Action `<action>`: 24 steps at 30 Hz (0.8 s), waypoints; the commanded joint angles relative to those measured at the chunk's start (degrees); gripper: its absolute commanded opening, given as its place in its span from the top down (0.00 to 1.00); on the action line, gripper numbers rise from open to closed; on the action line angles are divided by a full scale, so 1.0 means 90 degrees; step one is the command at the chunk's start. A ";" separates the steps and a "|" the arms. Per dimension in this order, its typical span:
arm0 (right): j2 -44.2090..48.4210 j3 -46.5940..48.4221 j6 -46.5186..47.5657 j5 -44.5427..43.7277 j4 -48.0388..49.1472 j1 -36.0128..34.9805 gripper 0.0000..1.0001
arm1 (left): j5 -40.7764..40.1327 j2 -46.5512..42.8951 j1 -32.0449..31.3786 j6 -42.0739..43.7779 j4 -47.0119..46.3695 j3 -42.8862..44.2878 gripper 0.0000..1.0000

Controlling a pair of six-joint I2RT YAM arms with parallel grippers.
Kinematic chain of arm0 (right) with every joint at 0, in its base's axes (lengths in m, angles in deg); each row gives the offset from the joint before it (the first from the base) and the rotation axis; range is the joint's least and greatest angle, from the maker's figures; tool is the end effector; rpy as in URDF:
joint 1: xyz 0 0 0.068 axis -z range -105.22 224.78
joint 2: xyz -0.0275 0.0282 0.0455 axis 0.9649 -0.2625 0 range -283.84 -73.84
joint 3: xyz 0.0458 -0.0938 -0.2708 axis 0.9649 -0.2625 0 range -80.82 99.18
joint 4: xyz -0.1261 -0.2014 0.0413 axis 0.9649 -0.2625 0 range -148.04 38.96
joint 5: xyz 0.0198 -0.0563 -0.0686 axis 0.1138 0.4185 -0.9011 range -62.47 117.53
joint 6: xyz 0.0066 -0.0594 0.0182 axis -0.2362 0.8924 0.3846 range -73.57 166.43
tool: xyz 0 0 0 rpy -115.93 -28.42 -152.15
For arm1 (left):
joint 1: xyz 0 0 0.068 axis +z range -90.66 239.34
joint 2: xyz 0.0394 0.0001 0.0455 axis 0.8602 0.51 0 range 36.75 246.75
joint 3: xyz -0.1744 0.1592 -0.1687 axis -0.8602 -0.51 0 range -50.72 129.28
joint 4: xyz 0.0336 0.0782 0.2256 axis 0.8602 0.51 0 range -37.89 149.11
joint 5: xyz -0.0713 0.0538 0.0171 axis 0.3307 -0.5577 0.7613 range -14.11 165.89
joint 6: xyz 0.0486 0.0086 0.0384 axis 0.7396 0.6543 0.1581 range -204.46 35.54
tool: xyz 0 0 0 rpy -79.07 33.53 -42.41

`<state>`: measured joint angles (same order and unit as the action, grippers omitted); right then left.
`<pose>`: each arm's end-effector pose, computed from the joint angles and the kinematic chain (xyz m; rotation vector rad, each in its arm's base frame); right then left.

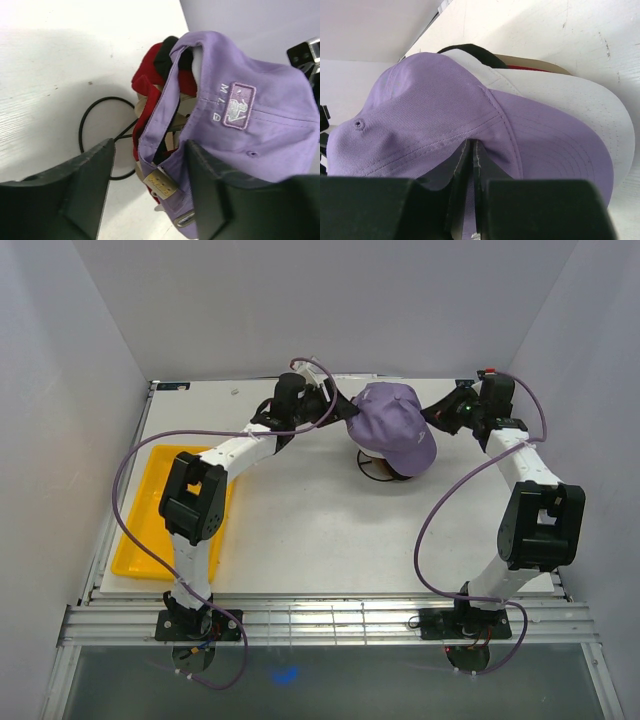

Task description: Stack the hats

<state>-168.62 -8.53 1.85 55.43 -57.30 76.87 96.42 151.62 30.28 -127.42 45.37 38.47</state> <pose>0.3750 0.0087 0.3087 0.5551 2.0770 0.9487 0.4096 -0.2467 0.2882 0.0150 2.0645 -1.1594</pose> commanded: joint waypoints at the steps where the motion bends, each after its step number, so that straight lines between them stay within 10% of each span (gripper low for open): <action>1: 0.0160 0.0063 0.0061 0.0113 -0.0319 -0.0027 0.87 | -0.0191 -0.0312 -0.0014 0.0388 0.0661 0.0382 0.27; 6: 0.0248 0.0492 0.0060 0.0074 -0.0554 0.0051 0.84 | -0.0338 -0.0702 0.0026 0.0584 0.1003 0.0637 0.12; 24: 0.1185 0.0650 0.0314 0.0103 -0.1286 0.0637 0.35 | -0.0377 -0.2020 0.0182 0.1033 0.1979 0.0891 0.08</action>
<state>-162.33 -4.81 2.31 55.78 -67.42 81.94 93.12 138.61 31.70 -120.18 59.31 43.83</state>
